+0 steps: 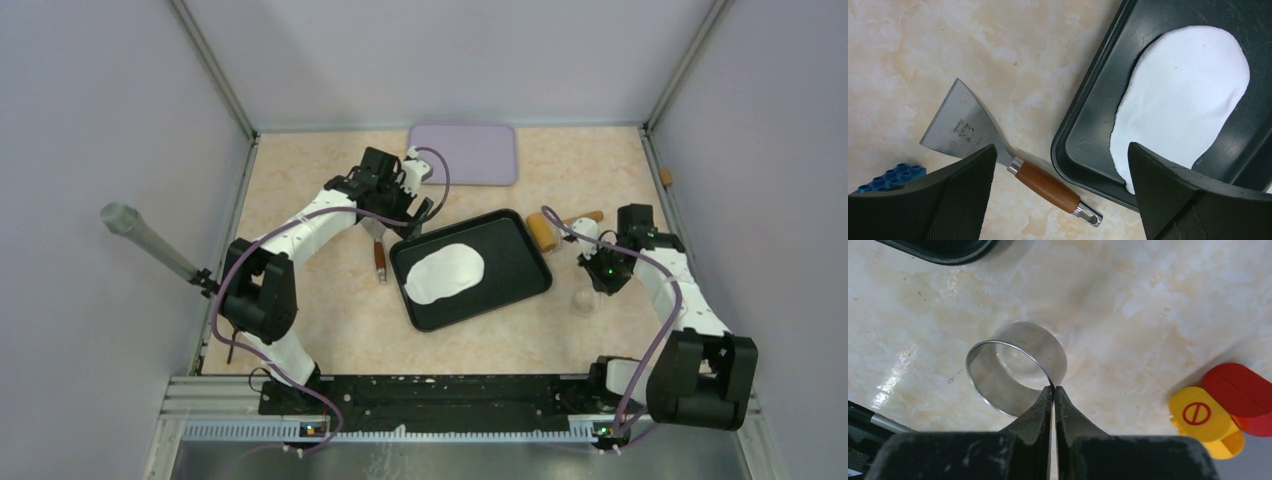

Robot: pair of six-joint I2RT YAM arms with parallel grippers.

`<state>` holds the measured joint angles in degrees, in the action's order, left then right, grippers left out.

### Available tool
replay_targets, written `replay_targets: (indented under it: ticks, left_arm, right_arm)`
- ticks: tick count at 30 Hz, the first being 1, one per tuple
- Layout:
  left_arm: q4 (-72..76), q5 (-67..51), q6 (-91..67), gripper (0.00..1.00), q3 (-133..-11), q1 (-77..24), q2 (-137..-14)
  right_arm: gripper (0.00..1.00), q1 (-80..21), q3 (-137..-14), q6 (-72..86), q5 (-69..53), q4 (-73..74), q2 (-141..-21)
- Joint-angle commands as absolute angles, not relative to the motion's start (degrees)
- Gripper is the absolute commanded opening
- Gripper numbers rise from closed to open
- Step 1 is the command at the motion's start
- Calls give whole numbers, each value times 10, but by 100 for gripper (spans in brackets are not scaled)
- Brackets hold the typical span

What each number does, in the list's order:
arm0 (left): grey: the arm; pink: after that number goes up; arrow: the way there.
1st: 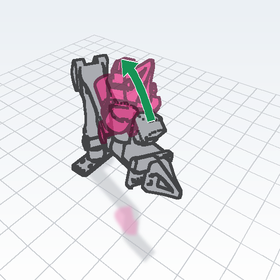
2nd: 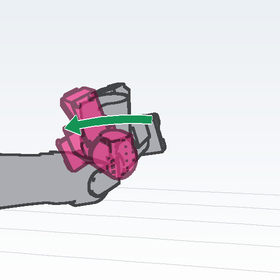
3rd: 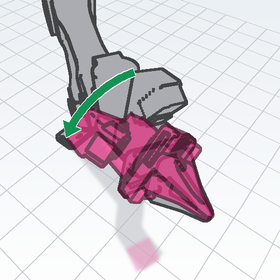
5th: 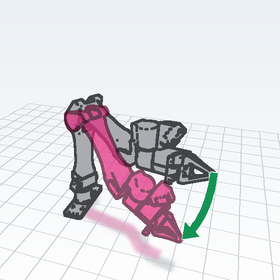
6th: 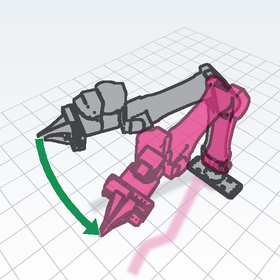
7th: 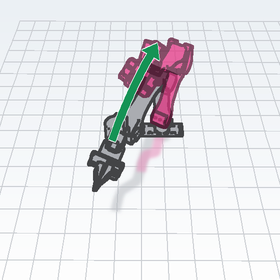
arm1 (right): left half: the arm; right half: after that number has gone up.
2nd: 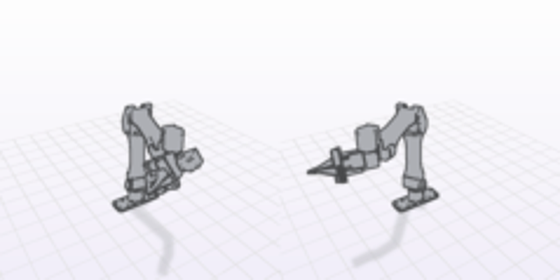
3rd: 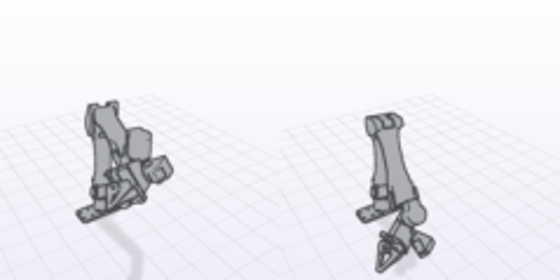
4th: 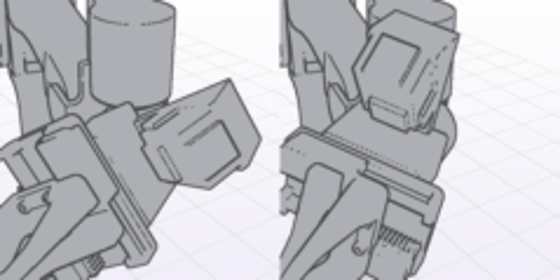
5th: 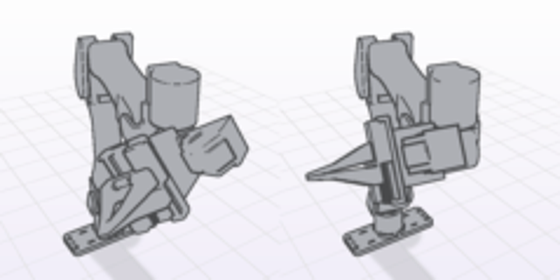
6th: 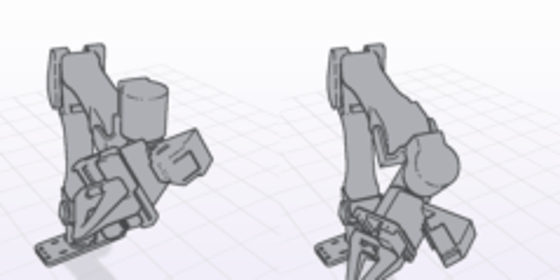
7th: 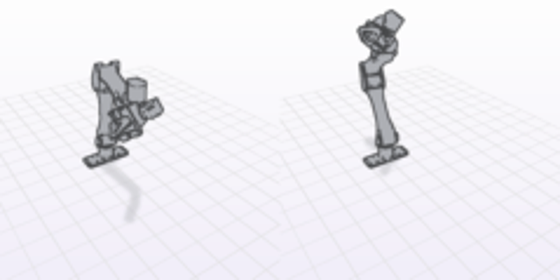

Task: Roll out the dumpling wrappers from the dough
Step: Pick up the dumpling mold from the center of the board.

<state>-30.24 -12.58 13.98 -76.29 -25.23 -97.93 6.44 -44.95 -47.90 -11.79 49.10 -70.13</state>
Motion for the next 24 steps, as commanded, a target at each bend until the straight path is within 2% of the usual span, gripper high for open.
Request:
replay_targets:
  ticks: [1,16,24]
  left_arm:
    - [-294,-131,137,99,-770,-255,-945]
    - [-293,-129,136,99,-771,-255,-940]
    - [-292,-136,111,99,-782,-240,-945]
  right_arm:
    - [0,65,-508,-464,-162,508,-652]
    - [0,58,-560,-424,-214,533,-645]
    - [0,-69,-635,-326,-226,539,-657]
